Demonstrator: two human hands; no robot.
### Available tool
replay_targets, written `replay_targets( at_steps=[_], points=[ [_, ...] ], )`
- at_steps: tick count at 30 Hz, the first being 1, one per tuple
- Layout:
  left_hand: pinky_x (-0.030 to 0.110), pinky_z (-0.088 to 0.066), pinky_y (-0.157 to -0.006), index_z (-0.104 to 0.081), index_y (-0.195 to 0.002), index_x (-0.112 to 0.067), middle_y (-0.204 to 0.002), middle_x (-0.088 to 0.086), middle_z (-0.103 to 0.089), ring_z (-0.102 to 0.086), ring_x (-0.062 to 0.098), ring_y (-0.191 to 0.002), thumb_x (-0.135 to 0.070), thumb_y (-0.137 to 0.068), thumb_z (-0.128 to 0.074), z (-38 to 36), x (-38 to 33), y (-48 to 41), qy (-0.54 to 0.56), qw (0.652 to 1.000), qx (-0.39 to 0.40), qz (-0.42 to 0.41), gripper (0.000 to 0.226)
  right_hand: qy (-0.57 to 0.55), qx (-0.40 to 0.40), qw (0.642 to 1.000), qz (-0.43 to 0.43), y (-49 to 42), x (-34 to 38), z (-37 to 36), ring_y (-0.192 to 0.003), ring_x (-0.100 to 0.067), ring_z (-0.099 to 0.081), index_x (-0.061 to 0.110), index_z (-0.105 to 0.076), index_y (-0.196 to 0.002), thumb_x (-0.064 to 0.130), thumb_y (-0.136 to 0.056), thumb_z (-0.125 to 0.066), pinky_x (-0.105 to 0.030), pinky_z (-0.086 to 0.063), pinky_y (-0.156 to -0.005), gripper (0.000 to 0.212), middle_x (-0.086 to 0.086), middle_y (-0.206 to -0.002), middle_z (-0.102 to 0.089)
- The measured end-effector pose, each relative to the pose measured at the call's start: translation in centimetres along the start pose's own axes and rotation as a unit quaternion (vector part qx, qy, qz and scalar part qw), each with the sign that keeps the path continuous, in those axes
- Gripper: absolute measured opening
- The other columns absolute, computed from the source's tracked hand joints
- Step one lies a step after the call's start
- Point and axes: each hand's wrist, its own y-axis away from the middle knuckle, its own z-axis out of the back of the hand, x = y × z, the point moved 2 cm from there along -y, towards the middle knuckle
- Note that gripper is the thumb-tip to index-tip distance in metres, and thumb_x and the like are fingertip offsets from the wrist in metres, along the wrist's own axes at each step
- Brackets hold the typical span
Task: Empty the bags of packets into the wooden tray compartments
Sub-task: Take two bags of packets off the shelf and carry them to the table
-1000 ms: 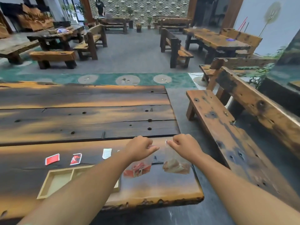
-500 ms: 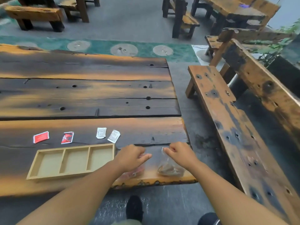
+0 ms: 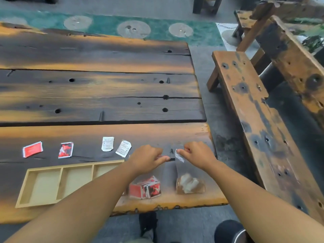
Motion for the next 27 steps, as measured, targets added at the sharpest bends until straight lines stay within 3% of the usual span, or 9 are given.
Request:
replay_targets(
  at_steps=[6, 9, 13, 17, 23, 27],
  points=[
    [0.037, -0.036, -0.060, -0.038, -0.071, -0.020, -0.082, 0.011, -0.068, -0.063, 0.034, -0.083, -0.060, -0.094, -0.051, -2.0, 3.7, -3.3, 0.023, 0.999, 0.023, 0.028, 0.047, 0.022, 0.031, 0.999, -0.008, -4.6, -0.9, -1.2, -0.061, -0.022, -0.046, 0.019, -0.038, -0.057, 0.048, -0.094, -0.057, -0.033, -0.026, -0.048, 0.050, 0.002, -0.057, -0.046],
    [0.035, -0.032, -0.060, -0.038, -0.074, -0.021, -0.089, 0.010, -0.069, -0.063, 0.033, -0.085, -0.059, -0.094, -0.051, -2.8, 5.3, -4.8, 0.018, 0.999, 0.026, 0.030, 0.044, 0.020, 0.048, 0.998, -0.022, -6.5, -2.0, -2.2, -0.063, -0.024, -0.050, 0.017, -0.043, -0.059, 0.048, -0.094, -0.056, -0.034, -0.034, -0.054, 0.048, -0.001, -0.060, -0.051],
    [0.034, -0.038, -0.062, -0.042, -0.076, -0.022, -0.088, 0.007, -0.068, -0.063, 0.029, -0.083, -0.060, -0.094, -0.051, -3.4, 6.4, -6.3, 0.025, 0.998, 0.045, 0.033, 0.043, 0.018, 0.053, 0.998, -0.034, -7.7, -2.9, -3.0, -0.065, -0.025, -0.055, 0.016, -0.048, -0.061, 0.048, -0.094, -0.056, -0.034, -0.041, -0.058, 0.046, -0.001, -0.062, -0.055],
    [0.032, -0.032, -0.062, -0.042, -0.076, -0.019, -0.087, 0.007, -0.067, -0.061, 0.027, -0.083, -0.058, -0.094, -0.052, -3.6, 6.6, -7.4, 0.018, 0.997, 0.051, 0.048, 0.044, 0.018, 0.060, 0.997, -0.042, -8.9, -3.3, -3.6, -0.064, -0.025, -0.054, 0.020, -0.044, -0.060, 0.050, -0.094, -0.056, -0.033, -0.038, -0.057, 0.047, 0.002, -0.061, -0.051],
    [0.033, -0.036, -0.062, -0.046, -0.079, -0.018, -0.086, 0.010, -0.068, -0.062, 0.031, -0.082, -0.057, -0.096, -0.049, -4.3, 7.0, -8.4, 0.000, 0.998, 0.051, 0.047, 0.043, 0.030, 0.065, 0.996, -0.055, -10.2, -3.5, -3.9, -0.068, -0.026, -0.056, 0.023, -0.043, -0.059, 0.052, -0.093, -0.056, -0.034, -0.043, -0.060, 0.047, 0.003, -0.064, -0.053],
    [0.032, -0.033, -0.061, -0.045, -0.080, -0.020, -0.088, 0.009, -0.069, -0.064, 0.030, -0.083, -0.058, -0.096, -0.048, -4.7, 6.8, -8.9, -0.013, 0.998, 0.028, 0.057, 0.042, 0.022, 0.054, 0.996, -0.060, -10.2, -3.7, -3.9, -0.064, -0.024, -0.054, 0.022, -0.043, -0.060, 0.051, -0.092, -0.058, -0.032, -0.036, -0.054, 0.046, 0.004, -0.062, -0.052]
  ],
)
